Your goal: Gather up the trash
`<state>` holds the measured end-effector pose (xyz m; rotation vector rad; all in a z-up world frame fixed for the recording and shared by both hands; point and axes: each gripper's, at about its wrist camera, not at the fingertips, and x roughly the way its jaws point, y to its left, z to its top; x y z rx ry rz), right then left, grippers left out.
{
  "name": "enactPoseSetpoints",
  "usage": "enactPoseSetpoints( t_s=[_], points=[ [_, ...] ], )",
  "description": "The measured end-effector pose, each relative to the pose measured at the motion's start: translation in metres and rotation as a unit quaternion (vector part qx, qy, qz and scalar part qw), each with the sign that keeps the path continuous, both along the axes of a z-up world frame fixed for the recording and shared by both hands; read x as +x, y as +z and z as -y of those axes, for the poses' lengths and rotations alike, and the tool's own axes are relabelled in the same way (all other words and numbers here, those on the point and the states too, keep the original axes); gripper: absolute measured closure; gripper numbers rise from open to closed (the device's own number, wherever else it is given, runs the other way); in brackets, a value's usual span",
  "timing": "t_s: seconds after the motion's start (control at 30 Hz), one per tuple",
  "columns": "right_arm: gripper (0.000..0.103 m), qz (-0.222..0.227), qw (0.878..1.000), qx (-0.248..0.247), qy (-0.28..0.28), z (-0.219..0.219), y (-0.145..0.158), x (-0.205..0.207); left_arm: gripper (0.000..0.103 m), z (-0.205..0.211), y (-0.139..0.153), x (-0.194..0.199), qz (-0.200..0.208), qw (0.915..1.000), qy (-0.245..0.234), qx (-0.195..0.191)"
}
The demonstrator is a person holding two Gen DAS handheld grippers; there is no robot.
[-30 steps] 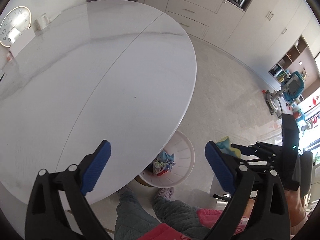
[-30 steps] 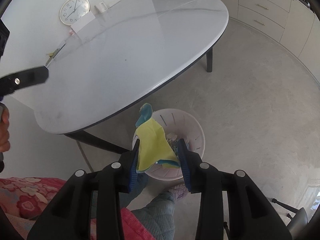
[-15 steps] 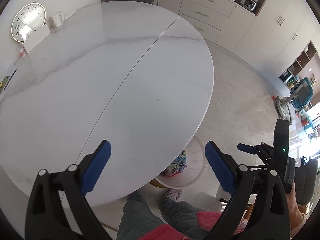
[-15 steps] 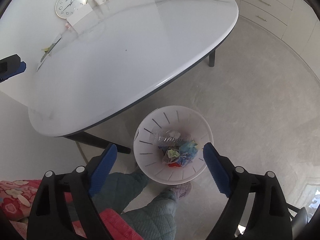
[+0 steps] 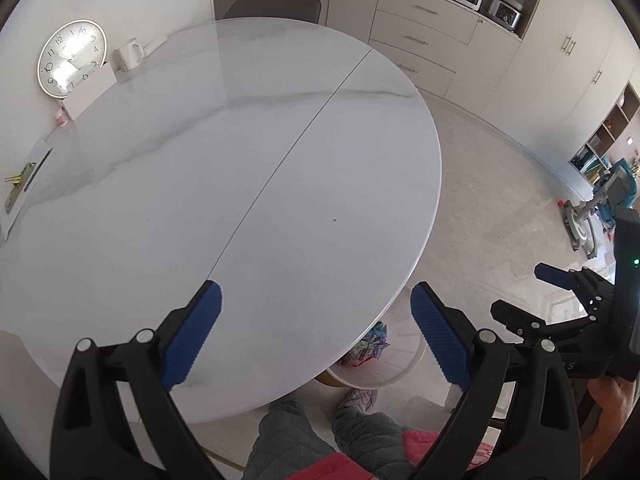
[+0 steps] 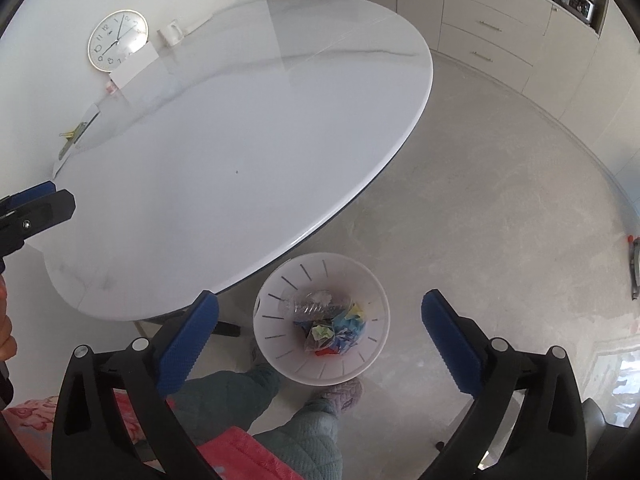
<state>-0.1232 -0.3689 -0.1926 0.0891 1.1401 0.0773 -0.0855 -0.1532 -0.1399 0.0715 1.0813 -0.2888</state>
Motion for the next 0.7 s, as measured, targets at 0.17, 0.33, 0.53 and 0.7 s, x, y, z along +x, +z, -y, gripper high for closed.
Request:
enactPoseSetpoints(
  t_s=[0.17,0.33,0.53,0.7],
  points=[
    [0.002,0.016,1.000,0.005,0.014,-0.018,0.019,0.013,0.010,-0.018,0.011,0.003,0.017,0.9991,0.036,0.017],
    [0.002,0.033,0.999,-0.002,0.040,-0.051,0.036,0.031,0.010,-0.046,0.031,0.006,0.047,0.9957,0.072,0.034],
    [0.002,0.073,0.995,-0.004,0.064,-0.088,0.074,0.055,0.009,-0.081,0.068,0.016,0.091,0.9893,0.110,0.030],
    [0.002,0.117,0.991,-0.005,0.068,-0.103,0.112,0.069,0.008,-0.099,0.103,0.023,0.136,0.9817,0.132,0.019]
  ],
)
